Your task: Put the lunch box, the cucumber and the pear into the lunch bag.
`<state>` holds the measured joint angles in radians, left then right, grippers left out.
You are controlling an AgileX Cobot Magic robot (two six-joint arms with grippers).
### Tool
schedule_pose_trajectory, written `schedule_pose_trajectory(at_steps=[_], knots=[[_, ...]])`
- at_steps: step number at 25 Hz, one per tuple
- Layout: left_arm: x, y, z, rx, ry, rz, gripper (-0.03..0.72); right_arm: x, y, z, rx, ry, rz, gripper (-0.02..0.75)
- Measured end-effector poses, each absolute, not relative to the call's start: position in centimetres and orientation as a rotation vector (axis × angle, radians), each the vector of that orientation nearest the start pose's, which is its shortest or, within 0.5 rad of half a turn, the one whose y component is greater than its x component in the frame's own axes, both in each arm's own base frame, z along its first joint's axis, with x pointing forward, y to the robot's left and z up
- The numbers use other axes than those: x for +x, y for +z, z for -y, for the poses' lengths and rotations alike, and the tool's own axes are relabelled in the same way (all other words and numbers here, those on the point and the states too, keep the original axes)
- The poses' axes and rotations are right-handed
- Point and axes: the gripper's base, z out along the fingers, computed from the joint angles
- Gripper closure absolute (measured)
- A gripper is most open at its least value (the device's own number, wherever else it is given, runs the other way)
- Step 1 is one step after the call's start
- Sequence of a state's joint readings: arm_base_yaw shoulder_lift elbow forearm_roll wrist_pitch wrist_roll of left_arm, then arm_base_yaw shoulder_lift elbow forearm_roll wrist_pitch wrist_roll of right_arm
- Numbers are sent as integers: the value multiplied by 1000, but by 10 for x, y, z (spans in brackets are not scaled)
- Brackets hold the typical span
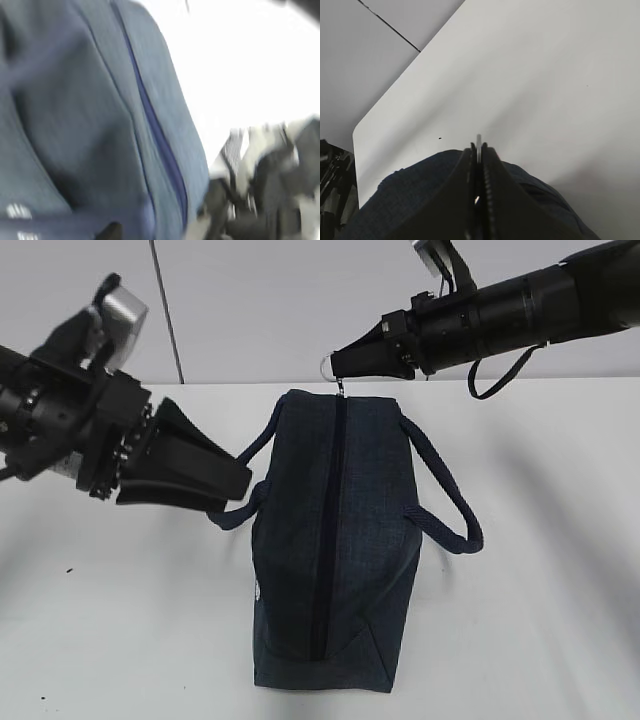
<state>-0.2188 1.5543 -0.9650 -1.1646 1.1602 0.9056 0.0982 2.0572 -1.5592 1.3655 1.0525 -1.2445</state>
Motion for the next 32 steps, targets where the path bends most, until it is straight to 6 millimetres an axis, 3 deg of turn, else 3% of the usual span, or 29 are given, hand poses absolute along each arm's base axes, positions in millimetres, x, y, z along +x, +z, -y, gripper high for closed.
schedule_pose_trajectory(at_steps=[6, 10, 22, 26, 30, 32], knots=[[280, 267, 130, 380, -1308, -2312, 337, 430, 242, -120, -678, 1174, -2036, 732], [294, 263, 131, 221, -1252, -2280, 337, 430, 242, -120, -678, 1174, -2036, 732], [337, 235, 171, 296, -1279, -2324, 383, 430, 242, -120, -677, 1175, -2036, 732], [340, 227, 176, 300, -1297, -2342, 470, 430, 242, -118, -673, 1174, -2036, 732], [340, 227, 177, 315, -1298, -2341, 638, 431, 242, -118, -672, 1173, -2036, 732], [340, 227, 178, 316, -1302, -2344, 659, 430, 242, -118, -673, 1171, -2037, 732]])
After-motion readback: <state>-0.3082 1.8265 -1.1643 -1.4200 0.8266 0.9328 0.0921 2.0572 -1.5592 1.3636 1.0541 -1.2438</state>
